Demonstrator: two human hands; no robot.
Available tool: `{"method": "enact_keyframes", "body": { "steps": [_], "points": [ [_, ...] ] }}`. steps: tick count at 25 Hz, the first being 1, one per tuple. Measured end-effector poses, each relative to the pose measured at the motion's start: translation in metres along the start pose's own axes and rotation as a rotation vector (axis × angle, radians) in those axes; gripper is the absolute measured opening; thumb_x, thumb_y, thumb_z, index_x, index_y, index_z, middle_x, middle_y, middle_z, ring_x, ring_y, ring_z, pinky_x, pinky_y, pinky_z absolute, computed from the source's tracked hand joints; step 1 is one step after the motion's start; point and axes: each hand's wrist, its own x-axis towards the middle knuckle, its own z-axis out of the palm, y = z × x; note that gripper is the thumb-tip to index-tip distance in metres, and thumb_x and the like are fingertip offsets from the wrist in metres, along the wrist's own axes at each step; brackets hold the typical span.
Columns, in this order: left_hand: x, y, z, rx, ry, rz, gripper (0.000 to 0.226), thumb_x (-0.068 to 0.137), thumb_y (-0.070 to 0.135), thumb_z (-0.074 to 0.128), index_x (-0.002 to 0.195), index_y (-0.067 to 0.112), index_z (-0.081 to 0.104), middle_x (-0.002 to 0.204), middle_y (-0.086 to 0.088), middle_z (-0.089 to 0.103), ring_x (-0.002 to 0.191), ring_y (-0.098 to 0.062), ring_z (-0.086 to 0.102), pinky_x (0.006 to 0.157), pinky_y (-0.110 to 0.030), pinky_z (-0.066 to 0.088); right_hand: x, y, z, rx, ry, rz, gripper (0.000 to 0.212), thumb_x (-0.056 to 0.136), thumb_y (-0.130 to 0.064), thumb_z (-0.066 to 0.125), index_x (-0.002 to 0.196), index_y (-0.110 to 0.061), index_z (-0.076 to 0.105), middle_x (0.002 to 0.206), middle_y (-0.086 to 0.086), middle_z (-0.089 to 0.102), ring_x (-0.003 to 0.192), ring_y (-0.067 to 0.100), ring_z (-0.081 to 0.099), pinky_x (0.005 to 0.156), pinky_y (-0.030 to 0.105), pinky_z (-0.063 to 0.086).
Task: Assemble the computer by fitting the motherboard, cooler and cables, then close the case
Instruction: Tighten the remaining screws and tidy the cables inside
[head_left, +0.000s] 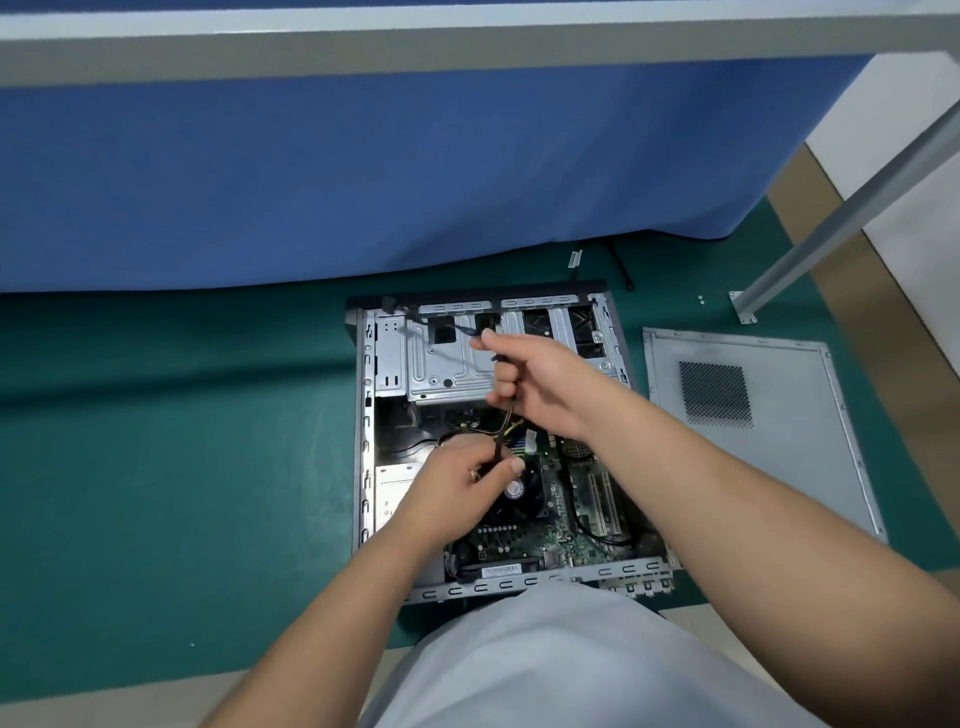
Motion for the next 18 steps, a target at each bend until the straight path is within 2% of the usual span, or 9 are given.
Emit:
{"method": "enact_keyframes", "body": {
  "steps": [1, 3, 5, 7, 8, 10, 11, 14, 18],
  "points": [
    [0.001, 0.0, 0.001, 0.012, -0.056, 0.001, 0.024, 0.097, 0.046, 0.062, 0.099, 0.025, 0.074, 0.097, 0.014, 0.072, 0.095, 0.0, 0.063, 0.082, -0.021, 0.049, -0.004, -0.005, -0.006, -0.009, 0.001, -0.022, 0.019, 0.099, -0.028, 0.064, 0.109, -0.013, 0.069, 0.059, -0.004, 0.044, 0.053, 0.012, 0.043, 0.071, 0.031, 0.053],
    [0.003, 0.0, 0.0, 0.054, -0.186, 0.0, 0.028, 0.1, 0.049, 0.058, 0.097, 0.025, 0.074, 0.093, 0.014, 0.07, 0.086, 0.002, 0.062, 0.07, -0.017, 0.044, -0.013, -0.015, -0.021, 0.016, -0.02, -0.049, 0.01, 0.098, -0.022, 0.061, 0.097, -0.014, 0.067, 0.062, -0.001, 0.05, 0.053, 0.014, 0.048, 0.071, 0.032, 0.055],
    [0.01, -0.002, -0.004, 0.224, -0.286, 0.036, 0.036, 0.102, 0.052, 0.052, 0.084, 0.024, 0.066, 0.079, 0.007, 0.062, 0.074, -0.007, 0.057, 0.064, -0.026, 0.042, -0.022, -0.021, -0.036, 0.097, -0.025, -0.055, 0.009, 0.097, -0.016, 0.058, 0.089, -0.012, 0.061, 0.08, 0.008, 0.067, 0.065, 0.02, 0.062, 0.073, 0.037, 0.058],
    [0.018, -0.004, -0.01, 0.496, -0.336, 0.142, 0.042, 0.104, 0.053, 0.043, 0.072, 0.026, 0.051, 0.073, 0.006, 0.053, 0.071, -0.014, 0.049, 0.07, -0.032, 0.04, -0.028, -0.025, -0.052, 0.138, 0.011, -0.078, 0.015, 0.098, -0.013, 0.053, 0.084, -0.009, 0.058, 0.095, 0.013, 0.072, 0.08, 0.026, 0.069, 0.078, 0.041, 0.06],
    [0.022, -0.004, -0.013, 0.621, -0.355, 0.211, 0.043, 0.105, 0.053, 0.038, 0.072, 0.027, 0.048, 0.072, 0.007, 0.053, 0.072, -0.015, 0.047, 0.08, -0.032, 0.043, -0.03, -0.028, -0.059, 0.164, 0.044, -0.094, 0.019, 0.1, -0.015, 0.05, 0.082, -0.01, 0.057, 0.092, 0.013, 0.072, 0.08, 0.026, 0.069, 0.079, 0.041, 0.059],
    [0.027, -0.008, -0.018, 0.817, -0.449, 0.303, 0.045, 0.106, 0.054, 0.03, 0.077, 0.027, 0.051, 0.073, 0.007, 0.06, 0.076, -0.016, 0.056, 0.11, -0.033, 0.035, -0.031, -0.033, -0.071, 0.241, 0.167, -0.135, 0.023, 0.105, -0.019, 0.047, 0.084, -0.015, 0.052, 0.072, 0.006, 0.064, 0.066, 0.021, 0.064, 0.077, 0.04, 0.059],
    [0.027, -0.011, -0.019, 0.882, -0.494, 0.321, 0.046, 0.106, 0.055, 0.028, 0.079, 0.028, 0.053, 0.074, 0.005, 0.064, 0.08, -0.018, 0.06, 0.117, -0.033, 0.031, -0.031, -0.034, -0.077, 0.26, 0.252, -0.154, 0.022, 0.107, -0.02, 0.047, 0.085, -0.016, 0.05, 0.064, 0.002, 0.056, 0.058, 0.018, 0.057, 0.075, 0.039, 0.059],
    [0.025, -0.016, -0.023, 1.033, -0.491, 0.322, 0.053, 0.106, 0.057, 0.026, 0.087, 0.023, 0.063, 0.079, -0.001, 0.068, 0.087, -0.025, 0.062, 0.102, -0.04, 0.049, -0.035, -0.033, -0.092, 0.231, 0.433, -0.134, 0.022, 0.106, -0.03, 0.053, 0.087, -0.02, 0.046, 0.058, -0.004, 0.034, 0.05, 0.012, 0.031, 0.061, 0.03, 0.052],
    [0.028, -0.011, -0.018, 1.155, -0.5, 0.208, 0.057, 0.105, 0.061, 0.024, 0.105, 0.023, 0.066, 0.099, -0.002, 0.071, 0.103, -0.027, 0.064, 0.104, -0.041, 0.044, -0.043, -0.025, -0.105, 0.226, 0.543, -0.136, 0.036, 0.102, -0.061, 0.041, 0.099, -0.025, 0.044, 0.06, -0.005, 0.034, 0.047, 0.012, 0.023, 0.051, 0.023, 0.024]
  ]
}}
